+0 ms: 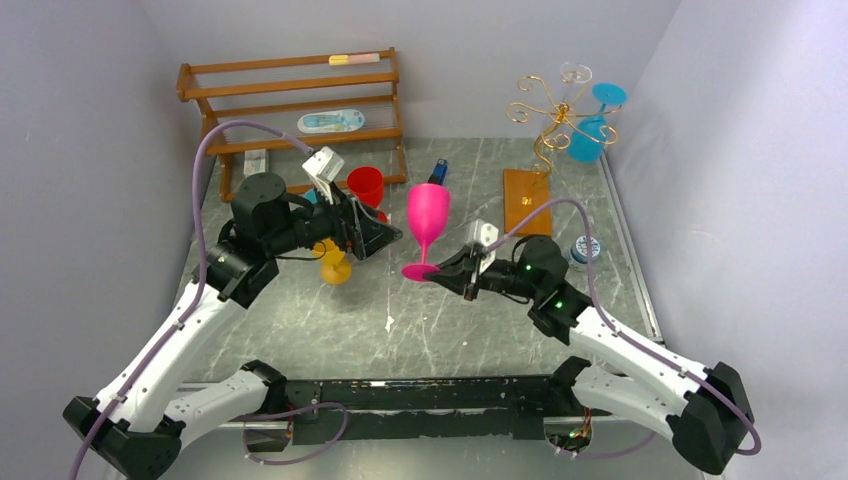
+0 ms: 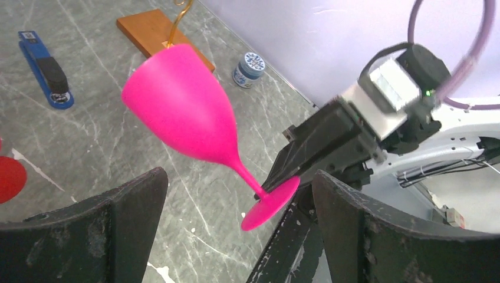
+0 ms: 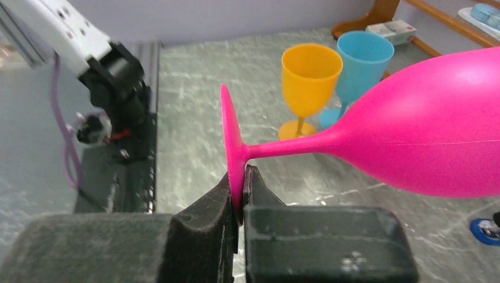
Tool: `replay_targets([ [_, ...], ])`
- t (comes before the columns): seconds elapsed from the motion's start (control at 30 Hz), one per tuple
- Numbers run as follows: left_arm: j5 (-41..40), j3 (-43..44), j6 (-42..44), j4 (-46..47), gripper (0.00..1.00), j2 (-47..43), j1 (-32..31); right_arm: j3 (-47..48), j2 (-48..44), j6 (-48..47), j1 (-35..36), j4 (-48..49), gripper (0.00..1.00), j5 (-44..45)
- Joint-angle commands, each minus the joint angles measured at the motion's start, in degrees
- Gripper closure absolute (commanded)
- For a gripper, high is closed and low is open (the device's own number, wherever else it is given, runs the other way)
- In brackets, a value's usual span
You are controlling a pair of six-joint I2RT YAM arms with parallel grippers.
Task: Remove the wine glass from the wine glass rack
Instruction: Place the wine glass at the center of the board.
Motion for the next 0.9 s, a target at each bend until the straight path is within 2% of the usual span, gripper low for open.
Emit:
replay_targets([
  [0.0,-3.28,1.43,0.88,-0.95,0.03,-0.36,-0.15,-1.55,-1.25,-22.57,4.89,-9.67,1.00,5.41],
  [0.2,-3.92,2.41,1.77,-1.55,0.04,-0.23,-0.15,-3.25,-0.35,-39.30,18.58,-14.68,1.00,25.44],
  [0.27,-3.43,2.84,2.28,-1.91,0.04,0.06,-0.10,-3.88,0.49,-43.54,23.75,-14.35,1.00,31.82],
  [0.4,-0.07,3.65,3.82,-2.74,0.05,0.82,-0.15,-6.31,0.69,-50.75,28.78,-10.28,1.00,41.29],
  [0.5,4.56,5.41,6.31,-4.60,0.08,2.32,-0.13,-7.04,1.15,-54.66,30.65,-8.78,1.00,43.60],
  [0.6,14.21,7.24,8.67,-5.81,0.09,4.50,-0.15,-7.06,1.74,-57.67,30.99,-9.72,1.00,43.78],
  [0.7,20.19,8.68,11.44,-8.77,0.08,7.01,-0.21,-6.97,2.40,-59.49,31.05,-10.15,1.00,42.37],
  [0.77,21.91,10.22,14.54,-12.81,0.08,8.54,-0.51,-6.50,3.31,-60.08,31.53,-10.51,1.00,40.24],
  [0.87,19.61,11.98,18.57,-18.78,0.09,10.02,-1.46,-5.83,5.17,-61.23,32.55,-10.91,1.00,39.17],
])
